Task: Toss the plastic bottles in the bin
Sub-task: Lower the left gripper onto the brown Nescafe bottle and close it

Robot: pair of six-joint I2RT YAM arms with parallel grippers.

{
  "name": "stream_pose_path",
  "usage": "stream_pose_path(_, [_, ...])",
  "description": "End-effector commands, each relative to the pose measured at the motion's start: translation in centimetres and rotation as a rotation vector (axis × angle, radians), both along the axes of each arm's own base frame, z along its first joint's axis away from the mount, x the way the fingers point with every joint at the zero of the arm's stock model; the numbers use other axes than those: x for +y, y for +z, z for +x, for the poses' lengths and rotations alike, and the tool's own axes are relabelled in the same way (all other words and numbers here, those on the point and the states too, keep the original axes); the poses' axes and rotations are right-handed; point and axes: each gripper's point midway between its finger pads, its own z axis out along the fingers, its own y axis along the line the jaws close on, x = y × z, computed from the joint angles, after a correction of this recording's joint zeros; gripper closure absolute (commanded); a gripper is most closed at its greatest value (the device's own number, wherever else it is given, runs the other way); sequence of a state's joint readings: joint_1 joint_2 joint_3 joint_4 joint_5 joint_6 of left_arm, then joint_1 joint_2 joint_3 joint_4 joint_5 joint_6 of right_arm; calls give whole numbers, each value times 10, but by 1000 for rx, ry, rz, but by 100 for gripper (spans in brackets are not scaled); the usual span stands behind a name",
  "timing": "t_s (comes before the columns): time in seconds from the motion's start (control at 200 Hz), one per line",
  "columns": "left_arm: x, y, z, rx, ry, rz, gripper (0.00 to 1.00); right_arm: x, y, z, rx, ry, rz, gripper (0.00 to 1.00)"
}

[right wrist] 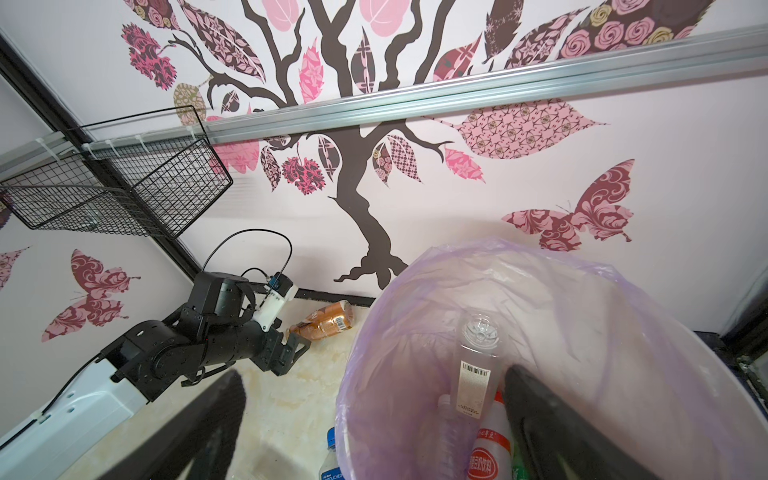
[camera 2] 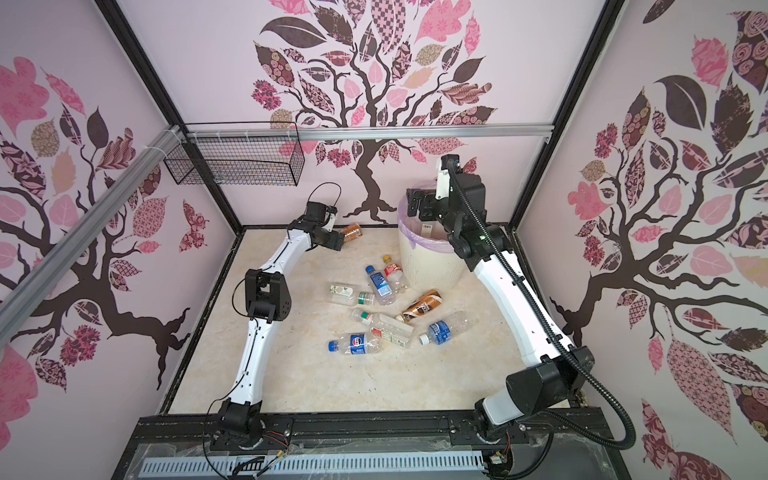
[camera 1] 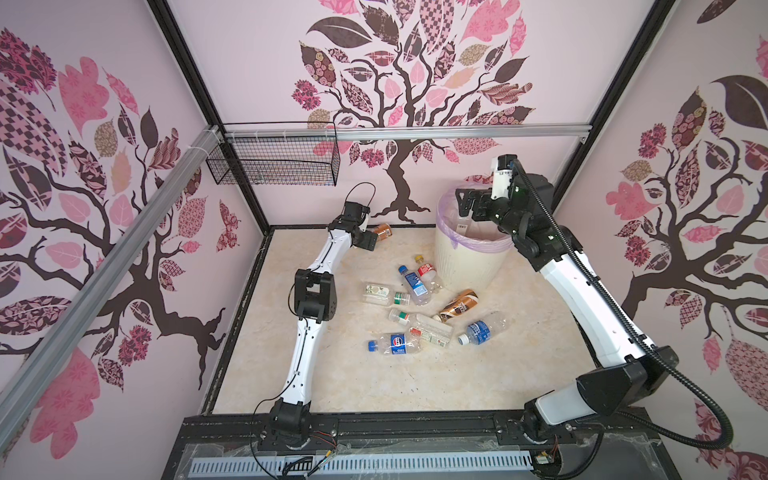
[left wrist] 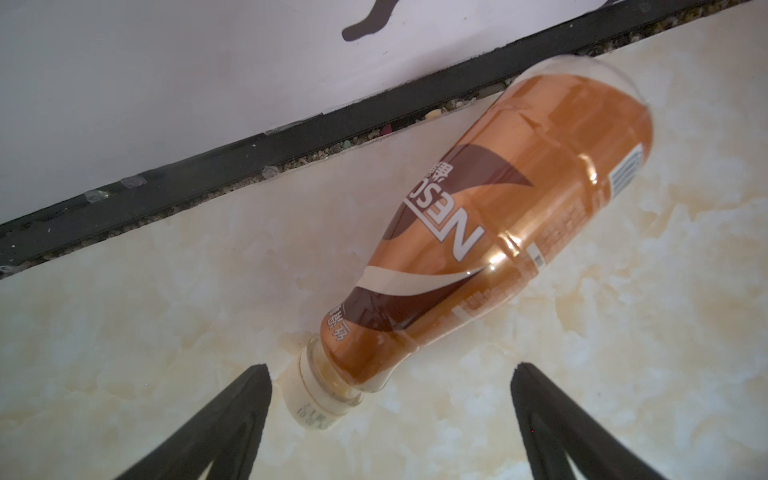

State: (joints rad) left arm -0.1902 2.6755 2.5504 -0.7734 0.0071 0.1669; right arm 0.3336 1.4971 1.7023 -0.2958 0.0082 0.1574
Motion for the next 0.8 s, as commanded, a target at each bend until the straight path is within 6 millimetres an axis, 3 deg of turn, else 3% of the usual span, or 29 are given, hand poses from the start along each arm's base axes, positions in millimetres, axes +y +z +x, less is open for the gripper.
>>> stream_pose_path(0.0, [6,-7,2,1,-27,38,6,-7,32,-18,-78,-13,35,1])
stream_pose_path(0.415, [5,-43,2,26,-84,112,9,-17,42,-28,-127,-50,41,0])
stream_pose_path(0.795, [2,-42,9,-3,-95,125,19,-16,39,-27,-124,-45,52,0])
